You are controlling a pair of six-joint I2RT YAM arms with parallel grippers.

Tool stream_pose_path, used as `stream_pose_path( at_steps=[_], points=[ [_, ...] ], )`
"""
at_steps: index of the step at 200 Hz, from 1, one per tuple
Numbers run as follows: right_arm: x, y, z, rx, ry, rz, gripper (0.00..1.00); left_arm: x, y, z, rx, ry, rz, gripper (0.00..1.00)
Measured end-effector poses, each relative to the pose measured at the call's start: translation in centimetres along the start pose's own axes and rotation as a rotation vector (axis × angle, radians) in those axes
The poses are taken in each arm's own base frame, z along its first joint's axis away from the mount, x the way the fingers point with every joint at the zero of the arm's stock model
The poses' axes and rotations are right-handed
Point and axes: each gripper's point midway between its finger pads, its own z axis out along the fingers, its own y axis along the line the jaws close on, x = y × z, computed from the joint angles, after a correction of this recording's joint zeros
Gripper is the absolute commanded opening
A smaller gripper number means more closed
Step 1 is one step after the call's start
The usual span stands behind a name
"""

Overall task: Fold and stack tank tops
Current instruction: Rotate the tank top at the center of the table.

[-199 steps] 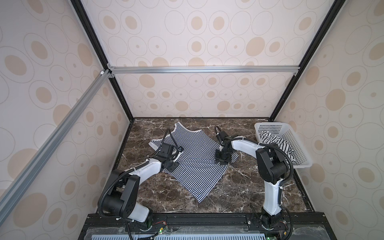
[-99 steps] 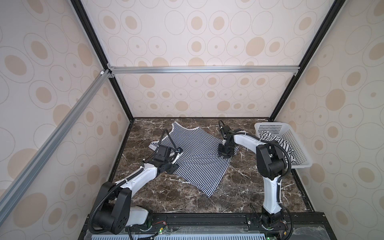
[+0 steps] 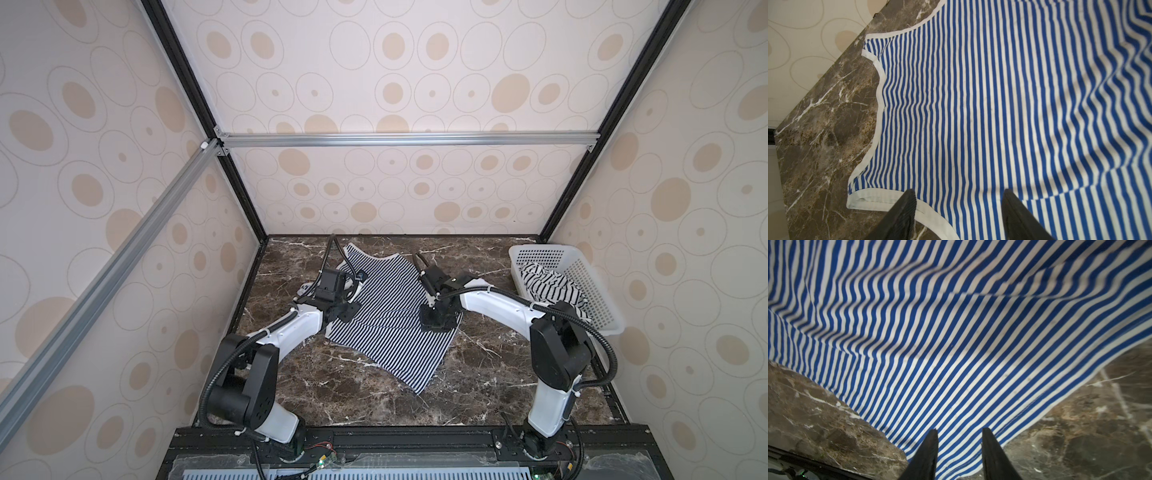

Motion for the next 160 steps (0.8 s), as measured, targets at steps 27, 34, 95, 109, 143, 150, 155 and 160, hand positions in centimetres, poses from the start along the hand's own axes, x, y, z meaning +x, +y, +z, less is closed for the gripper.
stream_pose_path(
  at_steps=[27,34,95,109,143,150,155,160],
  points=[
    [2.7,-0.4,1.6,0.036,0.056,0.003,0.38,-0.6,1.8,3.0,-0.024,0.03,-0.02,0.65],
    [3.1,-0.5,1.9,0.043,0.065,0.005,0.38,-0.7,2.4,3.9,-0.034,0.041,-0.027,0.64],
    [4.9,-0.8,3.7,0.042,0.083,0.034,0.38,1.0,5.0,9.4,-0.09,0.144,-0.059,0.63],
    [5.1,-1.0,3.9,0.045,0.086,0.038,0.38,1.0,5.6,9.5,-0.107,0.144,-0.065,0.63],
    [4.9,-0.9,4.1,0.039,0.081,0.037,0.38,1.5,6.3,9.7,-0.125,0.153,-0.079,0.63],
    [5.0,-1.0,4.2,0.043,0.084,0.038,0.38,1.5,6.4,9.7,-0.128,0.154,-0.08,0.63],
    [5.0,-1.1,4.3,0.046,0.086,0.04,0.38,1.5,6.5,9.7,-0.132,0.155,-0.08,0.63],
    [5.0,-1.2,4.4,0.048,0.089,0.041,0.38,1.6,6.5,9.7,-0.133,0.157,-0.08,0.63]
  ],
)
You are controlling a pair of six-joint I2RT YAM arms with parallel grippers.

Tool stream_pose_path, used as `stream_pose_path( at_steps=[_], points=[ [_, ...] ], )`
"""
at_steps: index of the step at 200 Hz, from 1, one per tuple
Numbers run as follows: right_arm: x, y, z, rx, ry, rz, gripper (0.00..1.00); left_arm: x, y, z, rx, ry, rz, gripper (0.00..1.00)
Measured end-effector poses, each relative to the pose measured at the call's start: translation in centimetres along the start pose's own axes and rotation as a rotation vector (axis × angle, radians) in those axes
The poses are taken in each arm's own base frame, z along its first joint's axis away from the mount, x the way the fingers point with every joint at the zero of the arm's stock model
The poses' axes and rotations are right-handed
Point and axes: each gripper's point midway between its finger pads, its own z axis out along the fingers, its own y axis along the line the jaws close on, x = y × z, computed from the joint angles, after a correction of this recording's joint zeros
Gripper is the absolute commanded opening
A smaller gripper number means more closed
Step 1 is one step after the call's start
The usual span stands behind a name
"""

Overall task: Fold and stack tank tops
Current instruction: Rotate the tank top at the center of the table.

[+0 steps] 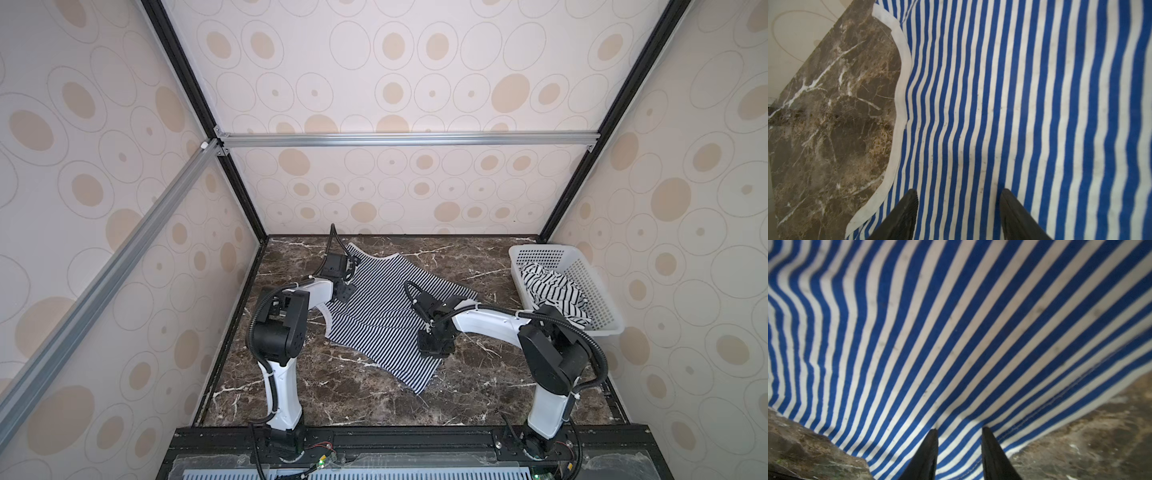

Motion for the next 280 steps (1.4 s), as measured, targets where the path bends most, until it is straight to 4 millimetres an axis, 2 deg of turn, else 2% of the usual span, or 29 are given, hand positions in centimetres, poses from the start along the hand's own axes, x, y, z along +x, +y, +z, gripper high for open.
stream_pose_path(
  at_steps=[33,60,85,114,166,196,239,264,280],
  points=[
    [-0.6,-0.7,-0.1,-0.023,0.016,0.032,0.38,0.5,0.4,0.0,-0.017,0.002,-0.007,0.63],
    [-1.9,-2.6,-0.6,-0.047,0.022,0.093,0.38,1.5,0.5,-0.5,-0.024,0.007,-0.018,0.63],
    [-3.5,-4.2,-0.9,-0.077,0.021,0.144,0.38,2.7,0.1,-1.4,-0.014,0.017,-0.03,0.63],
    [-4.9,-4.9,-1.0,-0.148,0.087,0.211,0.37,4.3,-0.8,-2.7,0.014,0.031,-0.053,0.62],
    [-10.3,-6.8,-1.8,-0.204,0.056,0.27,0.37,7.6,-2.9,-6.0,0.087,0.059,-0.093,0.63],
    [-12.0,-7.5,-2.1,-0.194,0.032,0.266,0.37,8.7,-3.7,-7.7,0.116,0.058,-0.104,0.63],
    [-11.9,-7.8,-2.0,-0.195,0.013,0.256,0.37,9.7,-4.5,-8.2,0.145,0.074,-0.101,0.63],
    [-10.6,-8.1,-2.0,-0.203,-0.008,0.251,0.37,11.3,-5.3,-8.2,0.157,0.104,-0.089,0.63],
    [-9.6,-8.2,-2.0,-0.203,-0.014,0.247,0.37,11.5,-5.2,-8.4,0.145,0.096,-0.082,0.63]
  ],
)
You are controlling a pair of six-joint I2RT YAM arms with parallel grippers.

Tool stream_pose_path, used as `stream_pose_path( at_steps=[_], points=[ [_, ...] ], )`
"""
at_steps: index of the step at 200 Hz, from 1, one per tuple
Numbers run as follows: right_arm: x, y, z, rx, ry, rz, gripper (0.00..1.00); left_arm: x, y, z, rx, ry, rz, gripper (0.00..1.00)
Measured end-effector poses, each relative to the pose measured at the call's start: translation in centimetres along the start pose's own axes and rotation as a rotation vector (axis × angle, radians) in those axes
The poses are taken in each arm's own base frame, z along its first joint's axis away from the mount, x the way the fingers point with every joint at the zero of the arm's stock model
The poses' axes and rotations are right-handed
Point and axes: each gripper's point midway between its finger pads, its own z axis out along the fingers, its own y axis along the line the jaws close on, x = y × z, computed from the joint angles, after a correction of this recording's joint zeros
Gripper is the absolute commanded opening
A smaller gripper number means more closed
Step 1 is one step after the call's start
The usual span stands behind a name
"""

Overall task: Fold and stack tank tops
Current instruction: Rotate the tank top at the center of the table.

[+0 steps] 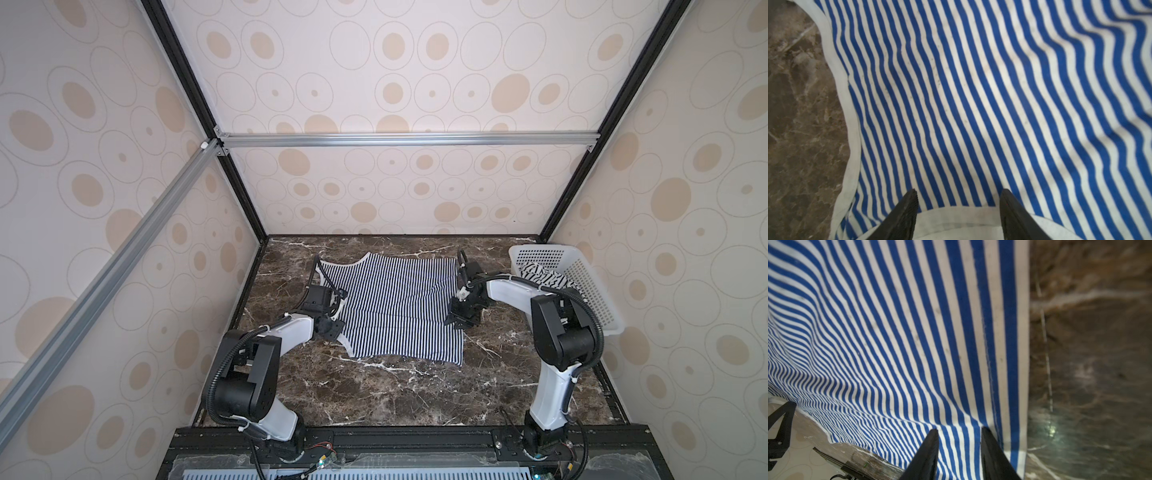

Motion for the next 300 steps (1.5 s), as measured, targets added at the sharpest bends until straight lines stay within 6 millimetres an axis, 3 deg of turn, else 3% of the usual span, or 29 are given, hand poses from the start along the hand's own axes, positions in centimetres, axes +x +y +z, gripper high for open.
stream_pose_path(
  at_steps=[108,154,222,260,300],
  points=[
    [2.0,-1.4,-0.4,0.036,-0.022,0.016,0.37,2.5,-0.8,-2.0,-0.002,-0.004,0.065,0.64],
    [3.1,-2.1,-0.9,0.132,-0.024,-0.012,0.38,2.5,-0.8,-3.1,-0.006,-0.018,0.068,0.64],
    [7.3,2.4,-1.7,0.176,-0.037,-0.211,0.38,0.2,-1.7,-5.9,0.041,-0.15,0.08,0.68],
    [9.8,4.1,-0.9,0.188,-0.016,-0.29,0.38,-0.9,-3.7,-7.2,0.092,-0.218,0.136,0.7],
    [12.7,6.5,0.9,0.198,0.019,-0.369,0.38,-0.4,-5.6,-7.3,0.122,-0.233,0.19,0.7]
  ],
)
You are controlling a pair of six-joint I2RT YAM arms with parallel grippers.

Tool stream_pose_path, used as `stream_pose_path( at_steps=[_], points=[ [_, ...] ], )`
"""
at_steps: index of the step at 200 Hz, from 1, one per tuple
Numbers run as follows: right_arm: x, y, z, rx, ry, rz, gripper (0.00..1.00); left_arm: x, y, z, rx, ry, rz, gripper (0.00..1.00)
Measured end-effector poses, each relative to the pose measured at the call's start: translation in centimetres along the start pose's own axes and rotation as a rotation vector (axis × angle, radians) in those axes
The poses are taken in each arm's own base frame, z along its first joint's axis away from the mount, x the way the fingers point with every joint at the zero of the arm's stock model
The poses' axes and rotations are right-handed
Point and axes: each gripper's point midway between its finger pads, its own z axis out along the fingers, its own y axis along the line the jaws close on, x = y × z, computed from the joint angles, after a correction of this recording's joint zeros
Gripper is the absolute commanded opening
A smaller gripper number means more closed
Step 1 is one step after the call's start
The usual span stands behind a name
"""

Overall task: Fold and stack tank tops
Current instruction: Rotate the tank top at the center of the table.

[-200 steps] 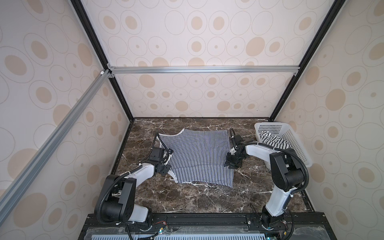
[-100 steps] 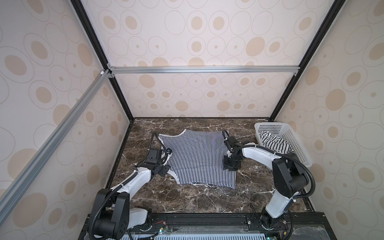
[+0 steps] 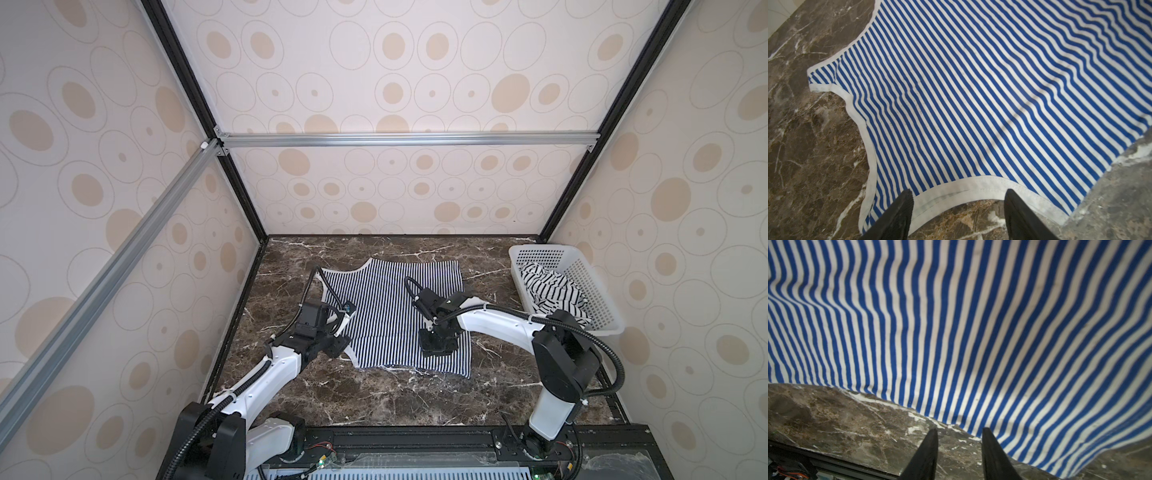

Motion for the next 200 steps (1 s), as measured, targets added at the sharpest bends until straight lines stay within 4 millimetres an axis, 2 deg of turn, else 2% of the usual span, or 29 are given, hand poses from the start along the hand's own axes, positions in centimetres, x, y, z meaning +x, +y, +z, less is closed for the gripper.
stream_pose_path(
  at_steps=[27,81,146,200],
  points=[
    [0.3,1.6,0.9,0.002,0.014,-0.022,0.38,0.2,-0.3,0.0,-0.003,-0.006,0.008,0.7],
    [0.8,3.4,1.8,-0.011,0.013,-0.026,0.38,1.0,-0.7,0.2,-0.002,0.0,0.014,0.7],
    [0.0,3.8,2.1,-0.002,-0.003,-0.007,0.38,0.8,-1.0,0.3,0.004,-0.007,0.041,0.7],
    [0.9,2.6,3.3,0.021,0.014,0.012,0.38,0.8,-1.5,0.3,0.016,-0.007,0.067,0.7]
  ],
)
